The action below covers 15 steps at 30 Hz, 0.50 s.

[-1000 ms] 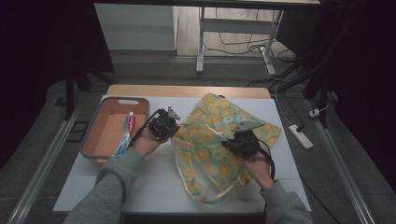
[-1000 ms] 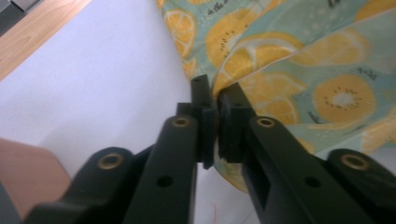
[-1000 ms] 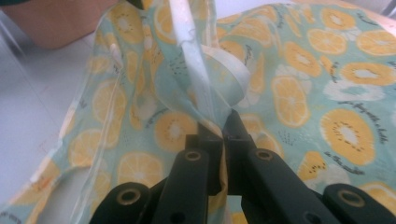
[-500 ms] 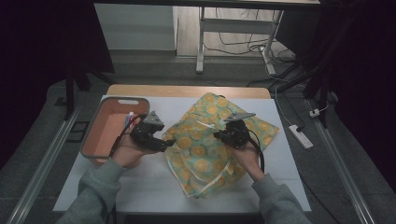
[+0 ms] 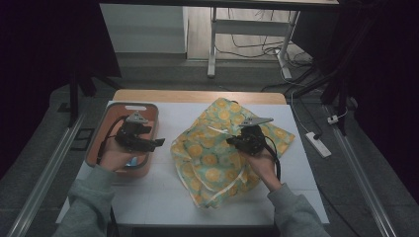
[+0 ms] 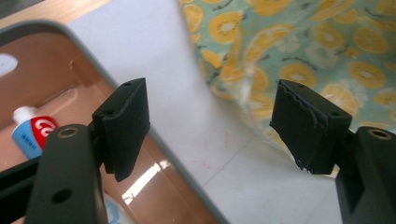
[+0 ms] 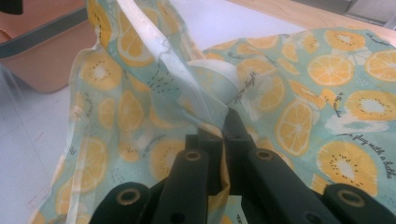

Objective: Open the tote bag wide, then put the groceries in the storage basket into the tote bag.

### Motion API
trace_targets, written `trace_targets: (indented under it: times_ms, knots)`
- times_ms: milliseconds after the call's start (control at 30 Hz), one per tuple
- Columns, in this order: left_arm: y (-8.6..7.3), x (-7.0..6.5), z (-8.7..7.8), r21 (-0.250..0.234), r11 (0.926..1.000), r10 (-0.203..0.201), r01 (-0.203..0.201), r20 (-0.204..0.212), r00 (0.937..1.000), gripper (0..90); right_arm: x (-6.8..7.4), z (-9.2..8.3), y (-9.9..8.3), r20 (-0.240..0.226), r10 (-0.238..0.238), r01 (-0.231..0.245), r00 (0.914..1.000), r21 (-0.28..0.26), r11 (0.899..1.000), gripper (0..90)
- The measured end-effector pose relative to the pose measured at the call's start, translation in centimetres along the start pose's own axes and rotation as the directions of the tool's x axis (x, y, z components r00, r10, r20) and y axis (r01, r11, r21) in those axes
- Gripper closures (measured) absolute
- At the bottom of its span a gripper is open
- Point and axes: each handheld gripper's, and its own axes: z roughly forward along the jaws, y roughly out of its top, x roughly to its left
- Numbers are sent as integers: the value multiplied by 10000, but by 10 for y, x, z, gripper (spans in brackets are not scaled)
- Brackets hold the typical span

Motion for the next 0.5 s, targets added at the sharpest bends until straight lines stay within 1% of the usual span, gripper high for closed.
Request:
trace_targets:
  times_ms: [133, 200, 267, 333, 400, 467, 500]
  knots:
    - [-2, 9, 1, 14, 9998, -209, 209, -82, 9997, 289, -1, 0, 0, -31, 0, 0, 10000, 17, 10000, 889]
    - [-3, 13, 1, 65, 9996, -265, 267, -285, 9992, 289, -1, -1, 0, -45, -9, 9, 10000, -3, 10000, 889]
    - [-4, 17, 1, 65, 9992, -398, 401, -398, 9984, 285, 0, -1, 0, -32, -63, 63, 10000, -32, 10000, 889]
    - [-5, 23, 1, 49, 9983, -576, 580, -539, 9969, 284, 0, -1, 0, -55, -60, 59, 10000, -26, 10000, 889]
    - [-5, 29, 3, 138, 9979, -621, 636, -867, 9943, 284, 0, -1, 0, -72, -117, 117, 9999, -11, 9999, 889]
    - [-6, 35, 6, 195, 9966, -787, 806, -843, 9933, 285, 1, -1, 0, -99, -129, 129, 9999, 9, 9999, 888]
    - [-7, 37, 8, 229, 9959, -845, 869, -912, 9922, 284, 1, -1, 0, -108, -142, 142, 9998, 8, 9999, 888]
